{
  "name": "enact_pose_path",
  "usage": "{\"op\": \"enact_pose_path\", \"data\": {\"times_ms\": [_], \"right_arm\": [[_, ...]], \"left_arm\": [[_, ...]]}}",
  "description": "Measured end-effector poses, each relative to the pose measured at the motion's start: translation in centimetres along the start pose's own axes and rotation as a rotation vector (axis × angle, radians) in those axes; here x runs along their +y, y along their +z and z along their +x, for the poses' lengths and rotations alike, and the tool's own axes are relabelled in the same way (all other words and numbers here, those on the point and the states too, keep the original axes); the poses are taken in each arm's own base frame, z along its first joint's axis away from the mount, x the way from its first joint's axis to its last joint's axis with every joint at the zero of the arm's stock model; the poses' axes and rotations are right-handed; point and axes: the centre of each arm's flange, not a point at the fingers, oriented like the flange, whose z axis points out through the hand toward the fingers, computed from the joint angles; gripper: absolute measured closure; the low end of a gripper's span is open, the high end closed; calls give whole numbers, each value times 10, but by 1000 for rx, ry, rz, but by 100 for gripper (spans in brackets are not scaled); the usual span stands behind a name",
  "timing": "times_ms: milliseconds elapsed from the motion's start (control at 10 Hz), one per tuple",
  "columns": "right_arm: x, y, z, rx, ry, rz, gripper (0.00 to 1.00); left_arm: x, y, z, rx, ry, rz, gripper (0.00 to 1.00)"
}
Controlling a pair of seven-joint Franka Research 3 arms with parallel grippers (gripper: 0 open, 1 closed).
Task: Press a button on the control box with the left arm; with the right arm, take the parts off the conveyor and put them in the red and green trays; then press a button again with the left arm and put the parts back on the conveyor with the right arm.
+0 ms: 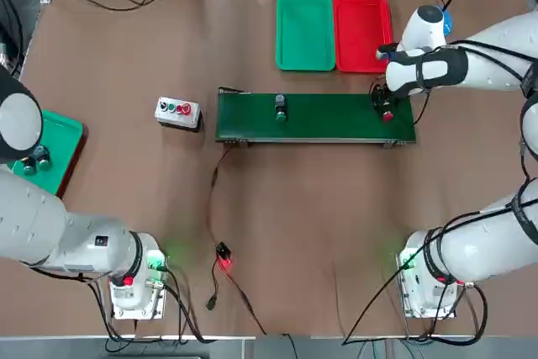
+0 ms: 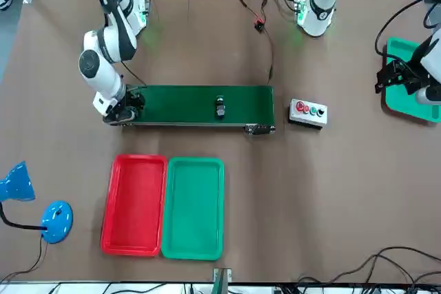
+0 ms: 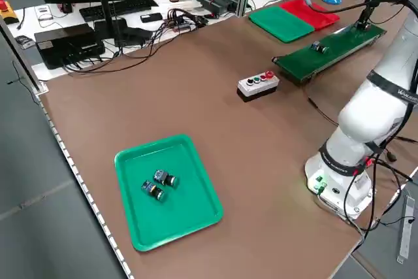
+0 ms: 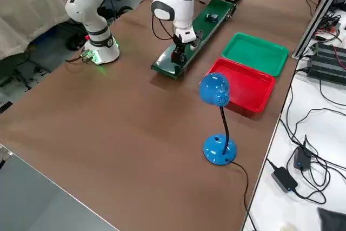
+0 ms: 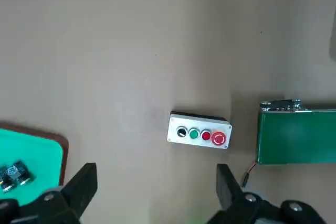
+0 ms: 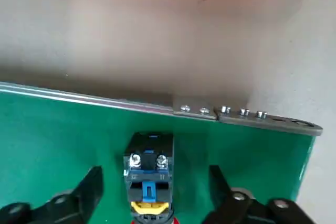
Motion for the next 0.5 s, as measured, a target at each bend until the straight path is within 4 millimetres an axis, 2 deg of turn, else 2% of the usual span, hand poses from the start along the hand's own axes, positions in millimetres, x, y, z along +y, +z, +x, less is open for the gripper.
{"op": "enact_pose_path", "data": {"times_ms": [100, 200, 300, 500], "right_arm": [[0, -2, 0, 4, 0, 1, 28], [0, -3, 0, 6, 0, 1, 33], [0, -3, 0, 7, 0, 1, 48], [0, -3, 1, 8, 0, 1, 52]], "left_arm": [[0, 0, 0, 0, 0, 0, 0], [0, 0, 0, 0, 0, 0, 0], [0, 0, 0, 0, 0, 0, 0], [0, 0, 0, 0, -1, 0, 0]]}}
